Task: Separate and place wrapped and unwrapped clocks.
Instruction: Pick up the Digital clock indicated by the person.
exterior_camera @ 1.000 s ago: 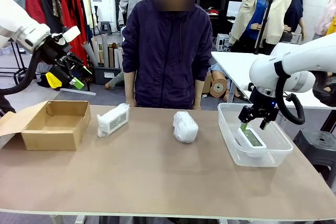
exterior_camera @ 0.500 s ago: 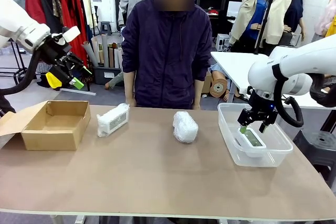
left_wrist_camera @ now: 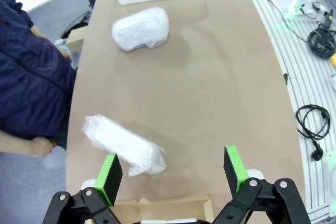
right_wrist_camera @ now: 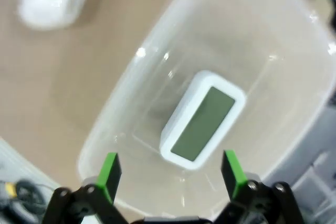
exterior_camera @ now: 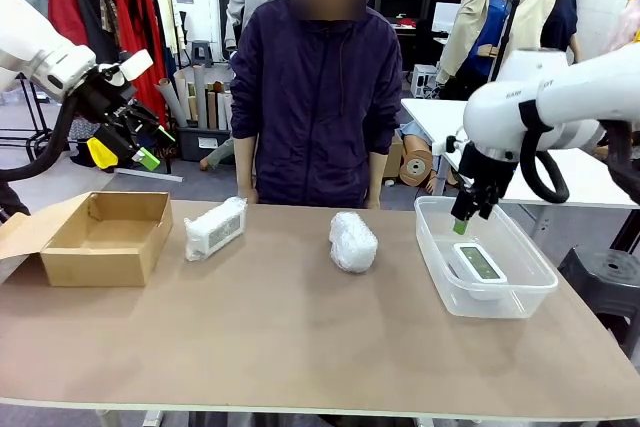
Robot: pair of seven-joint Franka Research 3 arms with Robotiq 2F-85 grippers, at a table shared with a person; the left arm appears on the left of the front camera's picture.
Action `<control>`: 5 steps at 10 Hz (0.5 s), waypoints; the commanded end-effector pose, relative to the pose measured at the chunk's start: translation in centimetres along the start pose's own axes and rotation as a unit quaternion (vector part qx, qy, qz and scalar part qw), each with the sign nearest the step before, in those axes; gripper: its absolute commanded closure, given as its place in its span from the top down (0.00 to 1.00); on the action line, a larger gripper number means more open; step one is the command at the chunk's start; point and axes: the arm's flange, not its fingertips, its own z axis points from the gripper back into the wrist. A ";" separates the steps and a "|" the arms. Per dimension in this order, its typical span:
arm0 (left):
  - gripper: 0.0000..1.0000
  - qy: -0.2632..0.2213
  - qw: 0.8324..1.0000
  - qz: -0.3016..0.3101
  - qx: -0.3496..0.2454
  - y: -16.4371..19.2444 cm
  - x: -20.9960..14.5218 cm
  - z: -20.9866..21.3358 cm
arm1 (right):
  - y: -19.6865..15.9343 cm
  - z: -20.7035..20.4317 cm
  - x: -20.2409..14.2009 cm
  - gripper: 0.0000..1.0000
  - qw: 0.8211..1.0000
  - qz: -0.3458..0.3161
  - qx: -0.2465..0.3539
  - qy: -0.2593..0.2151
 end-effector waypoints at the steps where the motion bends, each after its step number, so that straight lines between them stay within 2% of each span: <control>1: 1.00 0.002 1.000 0.000 0.003 -0.1 0.1 0.0 | 0.1 3.3 0.0 1.00 0.993 0.116 0.013 -0.014; 3: 1.00 0.002 1.000 0.000 0.003 -0.1 0.1 0.0 | 1.3 7.2 0.8 1.00 0.972 0.229 0.031 -0.049; 5: 1.00 0.002 1.000 0.000 0.003 -0.1 0.1 0.0 | 1.9 9.6 1.7 1.00 0.950 0.287 0.061 -0.103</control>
